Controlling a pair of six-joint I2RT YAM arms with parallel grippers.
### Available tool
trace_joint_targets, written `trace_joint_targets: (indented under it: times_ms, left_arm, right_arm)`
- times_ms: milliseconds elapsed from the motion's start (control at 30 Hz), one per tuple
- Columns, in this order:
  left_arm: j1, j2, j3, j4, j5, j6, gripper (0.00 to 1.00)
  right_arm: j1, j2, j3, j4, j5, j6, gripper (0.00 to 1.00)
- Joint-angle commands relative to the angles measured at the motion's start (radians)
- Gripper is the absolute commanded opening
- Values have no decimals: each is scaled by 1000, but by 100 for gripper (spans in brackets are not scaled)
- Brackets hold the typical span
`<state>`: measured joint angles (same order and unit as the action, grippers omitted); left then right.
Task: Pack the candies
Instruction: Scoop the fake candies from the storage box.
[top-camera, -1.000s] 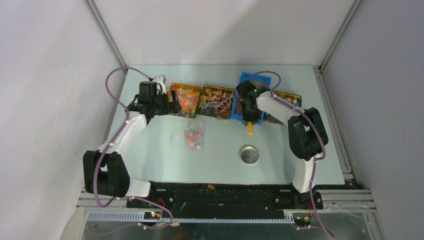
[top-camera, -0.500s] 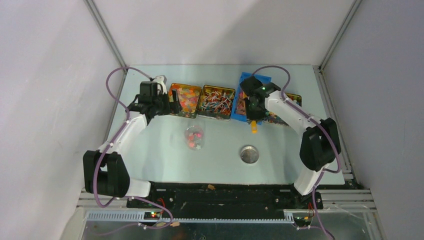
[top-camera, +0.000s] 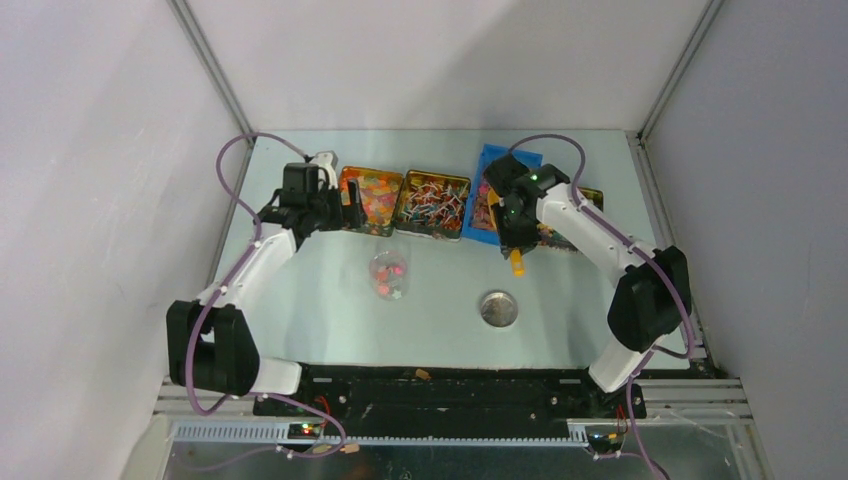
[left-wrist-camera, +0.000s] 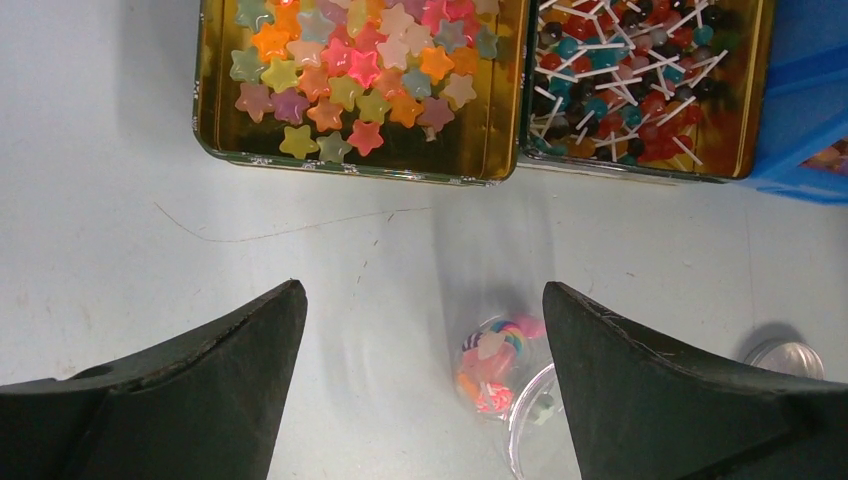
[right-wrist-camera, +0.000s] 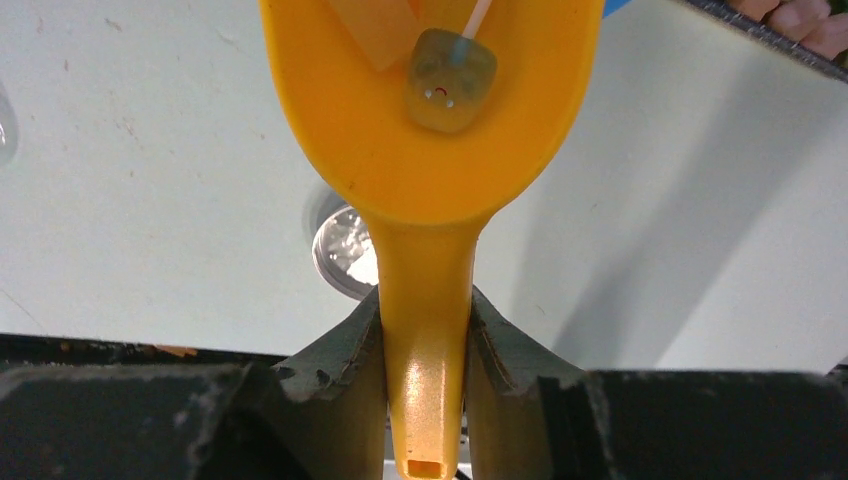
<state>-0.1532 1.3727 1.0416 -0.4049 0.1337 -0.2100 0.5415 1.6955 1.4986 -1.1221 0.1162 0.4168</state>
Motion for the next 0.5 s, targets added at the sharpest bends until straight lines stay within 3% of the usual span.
trace_joint_targets:
  times_ms: [0,200,467]
  left_arm:
    - [-19,-54,-2,25,-9,29,96]
    - [-44,-129,-9,-36,-62,68,96]
    - [-45,-310,-32,-137,-109,61,98]
  right_arm:
    - [28,-45,55,-64,-34,-41,0]
    - [106,-25,134,-152,-40,-59,0]
    - [297,86,327,-223,-53,-71,0]
